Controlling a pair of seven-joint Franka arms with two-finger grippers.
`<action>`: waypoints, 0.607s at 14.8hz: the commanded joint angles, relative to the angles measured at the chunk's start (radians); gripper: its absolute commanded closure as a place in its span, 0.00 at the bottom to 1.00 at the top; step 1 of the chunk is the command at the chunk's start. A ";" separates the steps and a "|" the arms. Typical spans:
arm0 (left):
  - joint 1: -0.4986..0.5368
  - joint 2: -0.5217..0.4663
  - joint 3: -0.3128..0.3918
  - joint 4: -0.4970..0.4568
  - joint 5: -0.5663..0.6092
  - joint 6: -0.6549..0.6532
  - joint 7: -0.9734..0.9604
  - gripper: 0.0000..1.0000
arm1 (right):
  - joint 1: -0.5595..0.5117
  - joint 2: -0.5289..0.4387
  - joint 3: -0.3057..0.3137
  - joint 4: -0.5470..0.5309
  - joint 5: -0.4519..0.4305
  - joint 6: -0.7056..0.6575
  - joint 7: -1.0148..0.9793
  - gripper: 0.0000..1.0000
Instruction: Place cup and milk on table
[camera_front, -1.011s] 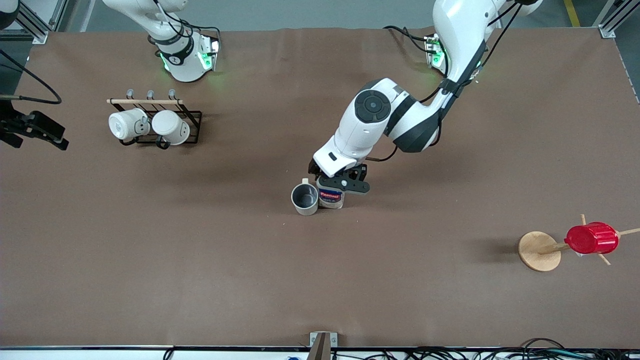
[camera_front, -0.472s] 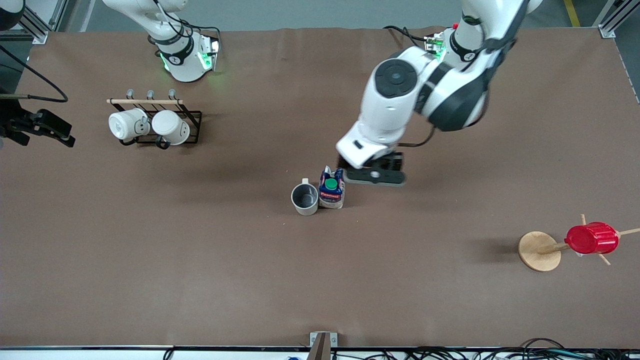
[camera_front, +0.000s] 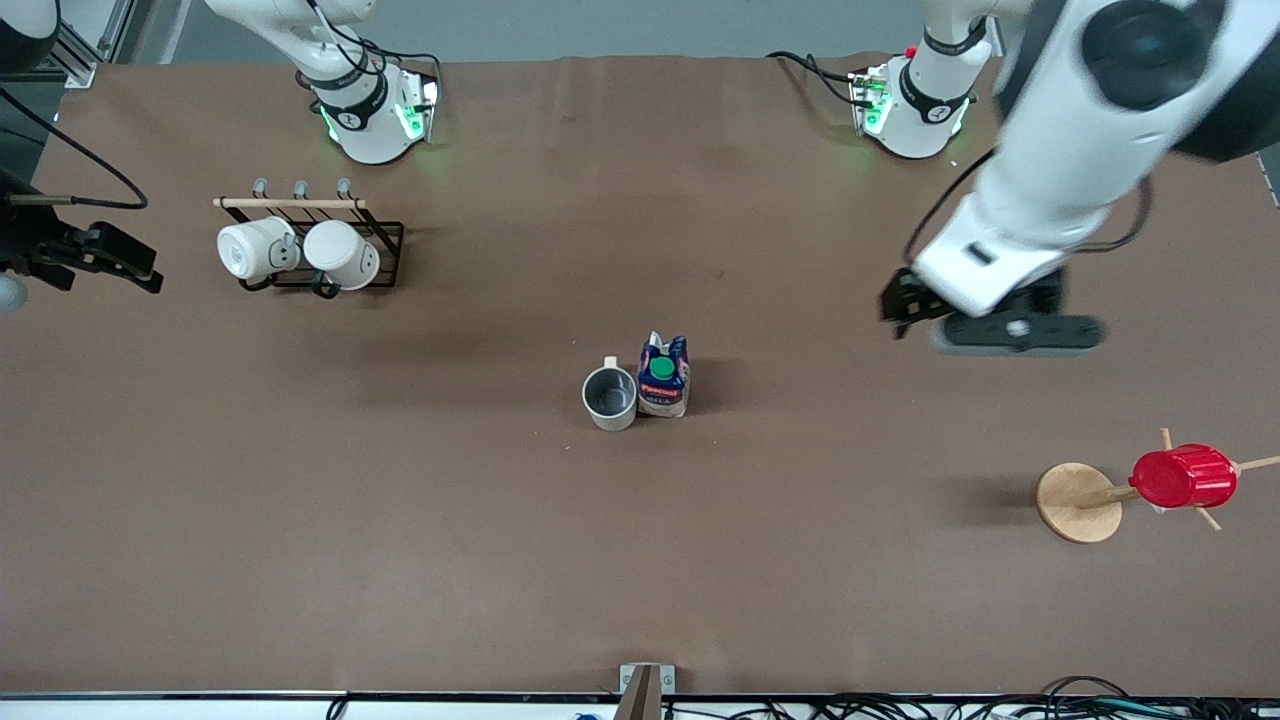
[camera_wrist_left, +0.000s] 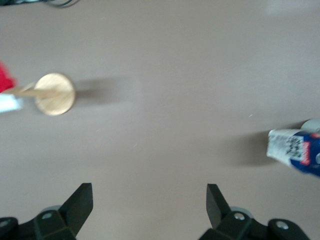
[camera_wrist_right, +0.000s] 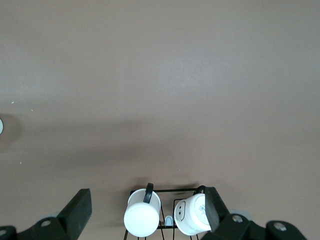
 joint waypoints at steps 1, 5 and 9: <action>0.127 -0.084 -0.014 -0.032 -0.113 -0.054 0.089 0.00 | -0.011 -0.010 0.005 -0.010 0.013 0.001 -0.009 0.00; 0.221 -0.235 -0.008 -0.145 -0.167 -0.077 0.188 0.00 | -0.008 -0.010 0.005 -0.008 0.015 0.002 -0.009 0.00; 0.148 -0.312 0.078 -0.236 -0.201 -0.090 0.214 0.00 | -0.005 -0.010 0.005 -0.008 0.015 0.004 -0.009 0.00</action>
